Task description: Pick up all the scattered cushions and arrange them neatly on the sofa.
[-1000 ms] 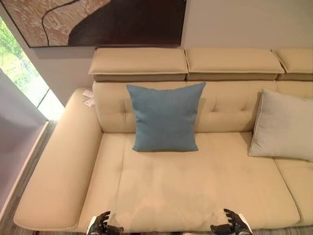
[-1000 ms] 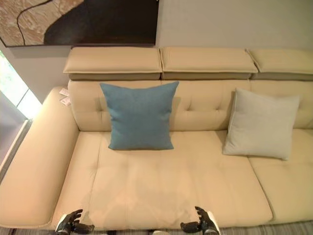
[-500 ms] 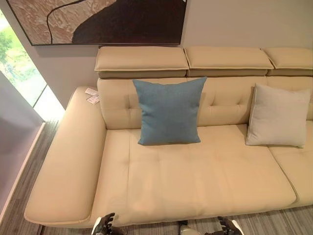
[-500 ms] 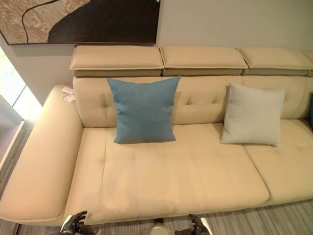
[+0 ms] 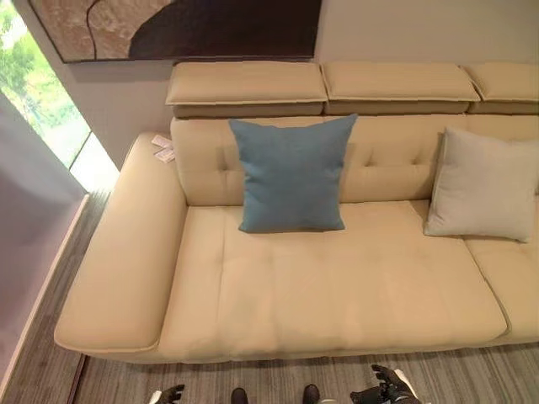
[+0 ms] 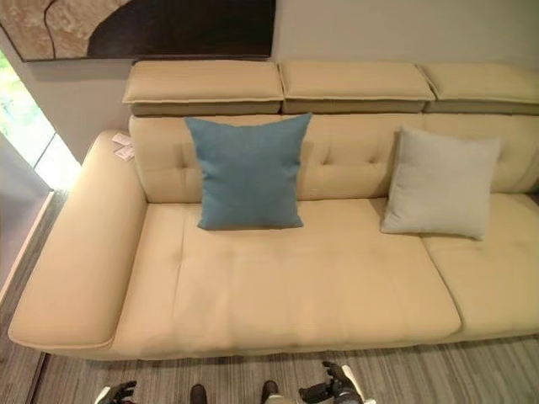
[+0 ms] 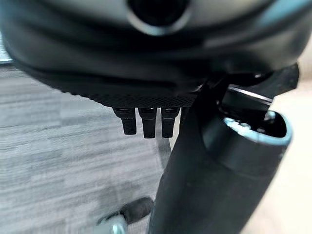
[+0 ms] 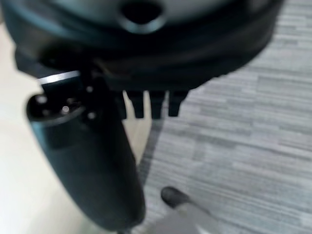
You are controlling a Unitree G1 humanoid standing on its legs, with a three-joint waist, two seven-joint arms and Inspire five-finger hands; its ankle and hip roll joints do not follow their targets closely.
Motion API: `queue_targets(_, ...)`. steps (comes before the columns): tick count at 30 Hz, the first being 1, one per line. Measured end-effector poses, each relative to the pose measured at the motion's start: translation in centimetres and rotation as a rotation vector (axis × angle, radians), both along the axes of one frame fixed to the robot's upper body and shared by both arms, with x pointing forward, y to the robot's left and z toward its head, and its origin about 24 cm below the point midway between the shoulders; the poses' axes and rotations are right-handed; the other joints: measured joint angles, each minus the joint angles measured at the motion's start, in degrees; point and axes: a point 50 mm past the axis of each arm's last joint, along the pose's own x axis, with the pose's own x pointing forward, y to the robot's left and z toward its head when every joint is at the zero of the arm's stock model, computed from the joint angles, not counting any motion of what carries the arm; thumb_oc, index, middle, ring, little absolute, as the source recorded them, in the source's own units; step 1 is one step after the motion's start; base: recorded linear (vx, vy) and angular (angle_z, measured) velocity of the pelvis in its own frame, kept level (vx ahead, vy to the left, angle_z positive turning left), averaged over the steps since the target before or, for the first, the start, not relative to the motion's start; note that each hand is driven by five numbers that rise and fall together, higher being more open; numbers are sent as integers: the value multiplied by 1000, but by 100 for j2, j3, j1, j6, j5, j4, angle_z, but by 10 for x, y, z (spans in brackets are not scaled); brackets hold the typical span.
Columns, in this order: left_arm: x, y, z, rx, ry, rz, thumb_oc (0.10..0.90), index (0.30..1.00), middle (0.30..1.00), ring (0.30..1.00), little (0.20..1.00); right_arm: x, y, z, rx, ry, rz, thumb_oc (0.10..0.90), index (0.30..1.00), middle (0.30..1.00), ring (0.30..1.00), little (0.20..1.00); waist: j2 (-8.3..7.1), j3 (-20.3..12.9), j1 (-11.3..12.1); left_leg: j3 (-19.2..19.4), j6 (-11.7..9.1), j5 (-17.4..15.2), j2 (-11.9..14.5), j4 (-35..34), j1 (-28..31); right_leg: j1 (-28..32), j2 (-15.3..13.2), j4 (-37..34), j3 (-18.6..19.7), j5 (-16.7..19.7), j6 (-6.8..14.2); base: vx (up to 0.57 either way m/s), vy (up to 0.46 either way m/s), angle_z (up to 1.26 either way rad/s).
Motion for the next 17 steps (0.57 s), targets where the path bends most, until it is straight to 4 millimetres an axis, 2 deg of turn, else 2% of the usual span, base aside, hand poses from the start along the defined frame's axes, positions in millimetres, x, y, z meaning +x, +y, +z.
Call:
queue_targets(5,4,-4,-1,0,7,-38,800,900,900,900,900,-10,-3,-2,-8,33,-9,800,900,900,900,900,41,-192,-9,-70,-65,-16,159,90,3,235,196,-386,-32,164,-161,28,-57,-1)
queue_targets(9,8,-13,-2,-25,7,-66,800,900,900,900,900,-20,-9,-4,-25,75,-12,800,900,900,900,900,84,-334,-5,-135,-95,-24,168,76,28,461,233,-780,-46,372,-128,10,-43,2)
queue_targets(17,6,-14,-3,-32,13,-65,800,900,900,900,900,-27,-10,-6,-27,95,-17,800,900,900,900,900,107,-369,-11,-146,-161,10,107,-42,144,694,178,-1130,-59,575,-101,0,0,0)
